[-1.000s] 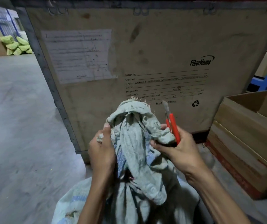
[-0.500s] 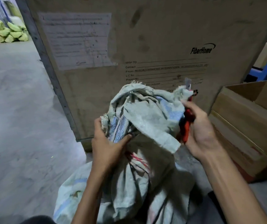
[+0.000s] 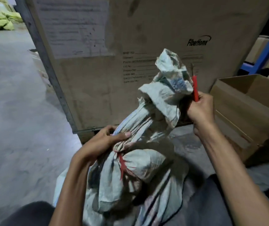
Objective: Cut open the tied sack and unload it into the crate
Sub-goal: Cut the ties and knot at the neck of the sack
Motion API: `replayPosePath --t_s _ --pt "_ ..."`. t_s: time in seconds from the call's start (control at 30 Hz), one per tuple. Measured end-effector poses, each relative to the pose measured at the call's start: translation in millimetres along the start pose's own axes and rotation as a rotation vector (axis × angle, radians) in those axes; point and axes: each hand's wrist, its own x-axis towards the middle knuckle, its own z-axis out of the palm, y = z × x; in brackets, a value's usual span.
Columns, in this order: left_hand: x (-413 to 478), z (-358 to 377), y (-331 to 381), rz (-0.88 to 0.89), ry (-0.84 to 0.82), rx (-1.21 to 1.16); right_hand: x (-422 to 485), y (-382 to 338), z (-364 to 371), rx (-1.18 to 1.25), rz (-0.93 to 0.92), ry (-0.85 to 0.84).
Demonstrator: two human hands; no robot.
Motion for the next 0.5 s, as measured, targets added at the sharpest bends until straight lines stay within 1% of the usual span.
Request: replayPosePath --t_s 0.07,0.1,0.13,0.2,0.23,0.3,0.33,0.4,0.5 --pt "2 0 2 -0.03 -0.031 -0.044 1 2 1 -0.124 0.006 0.105" --pt "3 1 1 -0.043 -0.025 -0.075 -1 2 3 -0.185 0.023 0.115" --pt "2 3 -3 -0.048 -0.008 -0.105 -2 3 6 -0.21 0.045 0.088" --pt "-4 8 -5 -0.062 0.035 -0.243 -8 4 10 -0.144 0.075 0.008" --pt "-5 11 -5 -0.069 0.03 -0.347 -11 4 10 -0.088 0.084 -0.021" --pt "-6 16 0 -0.069 -0.002 -0.561 -19 2 8 -0.014 0.1 -0.029" --pt "-6 17 5 -0.055 -0.028 -0.669 -25 -1 7 0.003 0.088 -0.007" --pt "-6 16 13 0.012 -0.097 -0.883 -41 -13 7 0.024 0.019 0.013" --pt "-8 9 22 0.137 -0.11 -1.055 -64 -35 15 0.062 -0.016 -0.102"
